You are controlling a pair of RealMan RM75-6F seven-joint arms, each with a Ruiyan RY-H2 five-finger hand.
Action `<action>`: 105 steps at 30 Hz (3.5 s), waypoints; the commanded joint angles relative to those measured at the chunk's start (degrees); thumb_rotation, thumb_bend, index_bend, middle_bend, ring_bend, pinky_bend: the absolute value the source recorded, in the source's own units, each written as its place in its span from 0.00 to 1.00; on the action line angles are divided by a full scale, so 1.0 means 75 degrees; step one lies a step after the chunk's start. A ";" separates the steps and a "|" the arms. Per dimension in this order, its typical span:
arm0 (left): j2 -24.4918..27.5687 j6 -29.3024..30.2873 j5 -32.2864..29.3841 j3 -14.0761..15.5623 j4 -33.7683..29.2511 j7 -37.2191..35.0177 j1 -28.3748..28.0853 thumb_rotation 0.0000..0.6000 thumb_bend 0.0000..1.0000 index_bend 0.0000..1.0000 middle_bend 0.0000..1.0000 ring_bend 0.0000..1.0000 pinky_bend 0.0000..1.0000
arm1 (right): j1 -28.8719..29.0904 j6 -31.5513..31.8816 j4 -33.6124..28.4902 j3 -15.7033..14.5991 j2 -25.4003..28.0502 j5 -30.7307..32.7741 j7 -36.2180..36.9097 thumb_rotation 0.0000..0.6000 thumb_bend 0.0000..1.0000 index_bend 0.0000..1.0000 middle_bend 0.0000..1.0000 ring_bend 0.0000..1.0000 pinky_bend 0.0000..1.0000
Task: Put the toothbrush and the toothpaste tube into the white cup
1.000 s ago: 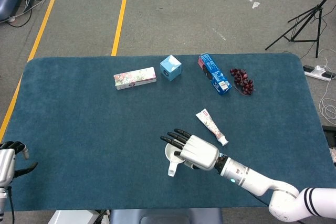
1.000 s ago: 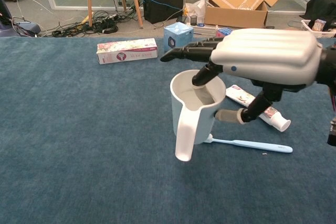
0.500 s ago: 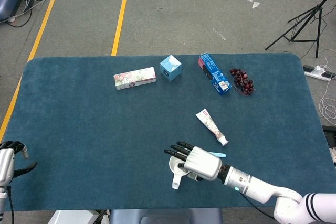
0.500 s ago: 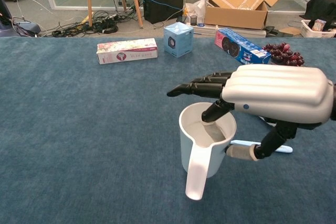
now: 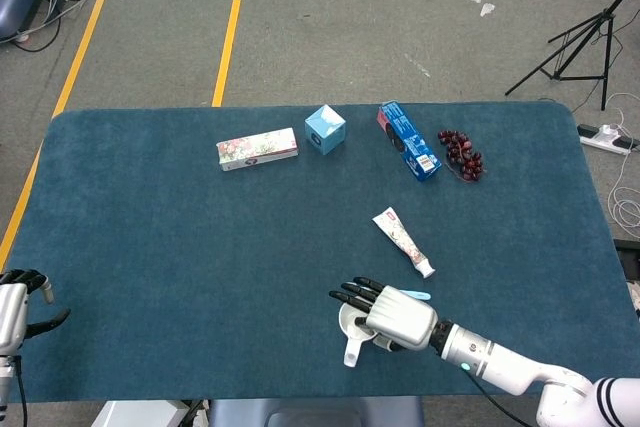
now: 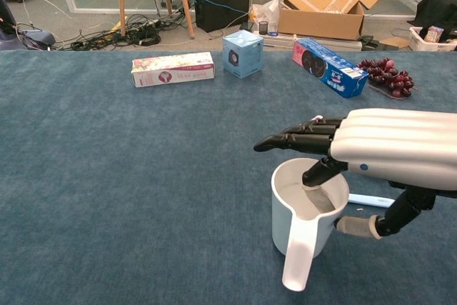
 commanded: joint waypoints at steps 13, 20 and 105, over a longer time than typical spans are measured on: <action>-0.0001 -0.0036 -0.0055 -0.0002 -0.0015 0.0040 -0.0013 1.00 0.00 0.65 0.51 0.37 0.37 | -0.0175 -0.0114 0.0310 -0.0081 -0.0025 0.0031 0.0291 1.00 0.13 0.51 0.00 0.00 0.12; -0.0001 -0.0041 -0.0077 -0.0004 -0.0021 0.0065 -0.0016 1.00 0.00 0.65 0.51 0.37 0.37 | -0.0202 -0.0028 0.0030 -0.0041 0.0223 -0.0026 0.0317 1.00 0.08 0.41 0.00 0.00 0.12; 0.0125 0.0058 -0.0200 -0.0088 -0.0112 -0.0012 0.0033 1.00 0.00 0.80 0.51 0.38 0.37 | -0.0777 -0.0923 0.2505 0.0948 -0.1599 0.2210 0.0081 1.00 0.17 0.49 0.00 0.00 0.00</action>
